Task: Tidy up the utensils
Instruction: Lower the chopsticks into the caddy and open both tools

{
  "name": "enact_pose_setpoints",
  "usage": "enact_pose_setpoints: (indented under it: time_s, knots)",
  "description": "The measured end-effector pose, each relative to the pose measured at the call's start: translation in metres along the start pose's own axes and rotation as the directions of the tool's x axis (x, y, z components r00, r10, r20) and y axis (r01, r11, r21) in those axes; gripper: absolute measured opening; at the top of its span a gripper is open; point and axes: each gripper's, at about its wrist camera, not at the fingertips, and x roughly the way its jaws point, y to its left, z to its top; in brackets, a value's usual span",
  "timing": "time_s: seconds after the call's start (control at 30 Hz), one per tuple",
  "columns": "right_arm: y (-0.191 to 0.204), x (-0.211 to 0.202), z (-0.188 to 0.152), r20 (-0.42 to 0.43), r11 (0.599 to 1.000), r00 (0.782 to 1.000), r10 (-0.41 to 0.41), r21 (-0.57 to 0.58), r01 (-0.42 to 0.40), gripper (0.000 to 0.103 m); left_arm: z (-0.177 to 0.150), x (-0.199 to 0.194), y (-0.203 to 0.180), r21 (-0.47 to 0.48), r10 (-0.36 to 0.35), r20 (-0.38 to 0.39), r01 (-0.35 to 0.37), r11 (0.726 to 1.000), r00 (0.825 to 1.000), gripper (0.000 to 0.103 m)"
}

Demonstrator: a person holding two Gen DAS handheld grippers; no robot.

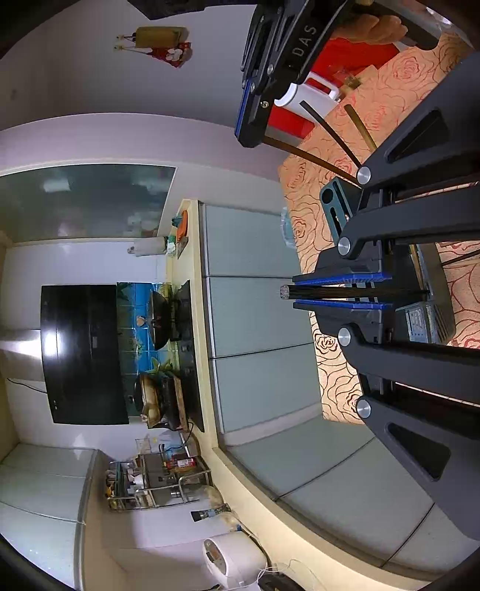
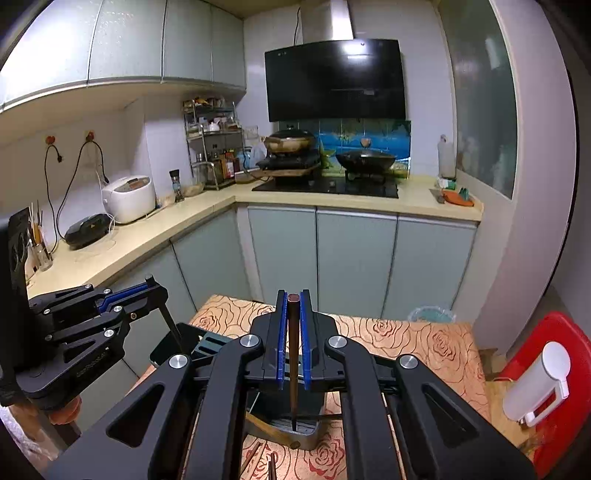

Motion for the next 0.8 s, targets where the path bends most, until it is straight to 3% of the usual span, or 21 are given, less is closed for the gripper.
enact_pose_setpoints:
  time_s: [0.07,0.13,0.2,0.27,0.3,0.63,0.8]
  knots:
    - [-0.001,0.003,-0.001,-0.012,1.0,1.0,0.009,0.012,-0.009,0.008,0.0,0.0,-0.001,0.0,0.005,0.004,-0.005,1.0,1.0,0.015]
    - [-0.001,0.004,-0.001,-0.02,1.0,1.0,0.01,0.009,-0.009,0.01,0.0,-0.004,0.0,-0.003,0.016,0.025,-0.016,1.0,1.0,0.036]
    - [-0.001,0.004,-0.001,-0.022,1.0,1.0,0.004,0.006,-0.004,0.02,0.0,-0.007,0.002,-0.011,0.022,0.039,-0.022,1.0,0.999,0.043]
    - [-0.001,0.001,-0.002,-0.011,1.0,1.0,-0.01,0.013,0.01,0.043,0.001,-0.01,0.005,-0.019,0.026,0.045,-0.025,1.0,0.999,0.049]
    - [-0.001,-0.002,-0.002,0.003,1.0,1.0,-0.022,0.022,0.022,0.046,0.001,-0.011,0.005,-0.022,0.029,0.047,-0.028,0.999,0.998,0.053]
    - [-0.006,-0.03,0.001,0.062,0.999,0.997,-0.04,0.019,0.039,0.048,0.001,-0.039,0.017,-0.076,0.044,0.086,-0.037,0.996,0.995,0.081]
    - [-0.007,-0.055,-0.003,0.107,0.999,0.993,-0.053,0.006,0.052,0.048,-0.008,-0.058,0.016,-0.066,0.047,0.113,-0.04,0.997,0.992,0.083]
